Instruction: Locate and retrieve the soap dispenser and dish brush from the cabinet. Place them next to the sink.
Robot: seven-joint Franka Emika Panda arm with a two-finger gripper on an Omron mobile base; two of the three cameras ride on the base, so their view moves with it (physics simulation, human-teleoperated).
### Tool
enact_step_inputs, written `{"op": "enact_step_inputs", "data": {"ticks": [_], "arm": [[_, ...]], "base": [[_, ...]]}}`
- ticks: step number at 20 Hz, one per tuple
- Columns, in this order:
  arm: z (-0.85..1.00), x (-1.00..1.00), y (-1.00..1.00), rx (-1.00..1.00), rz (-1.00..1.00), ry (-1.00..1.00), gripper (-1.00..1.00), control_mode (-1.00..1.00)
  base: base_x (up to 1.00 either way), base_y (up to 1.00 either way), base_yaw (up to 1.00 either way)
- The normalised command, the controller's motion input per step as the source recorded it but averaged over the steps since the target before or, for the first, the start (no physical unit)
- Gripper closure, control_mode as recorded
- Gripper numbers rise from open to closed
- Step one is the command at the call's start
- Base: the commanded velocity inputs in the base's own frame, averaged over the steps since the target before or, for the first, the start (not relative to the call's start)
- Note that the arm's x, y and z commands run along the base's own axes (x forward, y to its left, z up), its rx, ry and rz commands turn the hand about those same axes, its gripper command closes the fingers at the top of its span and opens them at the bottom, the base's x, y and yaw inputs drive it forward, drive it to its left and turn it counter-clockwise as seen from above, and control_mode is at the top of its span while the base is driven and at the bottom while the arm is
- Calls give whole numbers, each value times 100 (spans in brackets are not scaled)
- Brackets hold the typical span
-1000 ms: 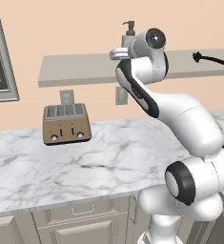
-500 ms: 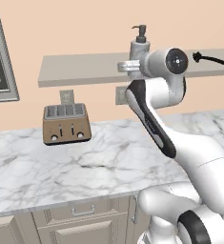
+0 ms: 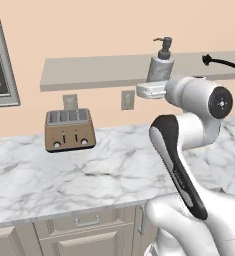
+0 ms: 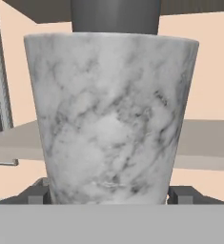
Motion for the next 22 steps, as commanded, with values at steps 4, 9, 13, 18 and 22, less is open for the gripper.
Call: {"op": "enact_step_inputs", "data": {"ticks": [4, 9, 13, 18, 22], "arm": [[-7, -74, -5, -1, 11, -5, 100, -100], [-43, -43, 0, 0, 19, 0, 100, -100], [-67, -40, 0, -2, 21, 0, 100, -100], [-62, -24, 0, -8, 21, -4, 100, -100], [-60, -1, 0, -5, 24, -5, 100, -100]], "base": [[0, 0, 0], [0, 0, 0], [0, 0, 0], [0, 0, 0], [0, 0, 0]]}}
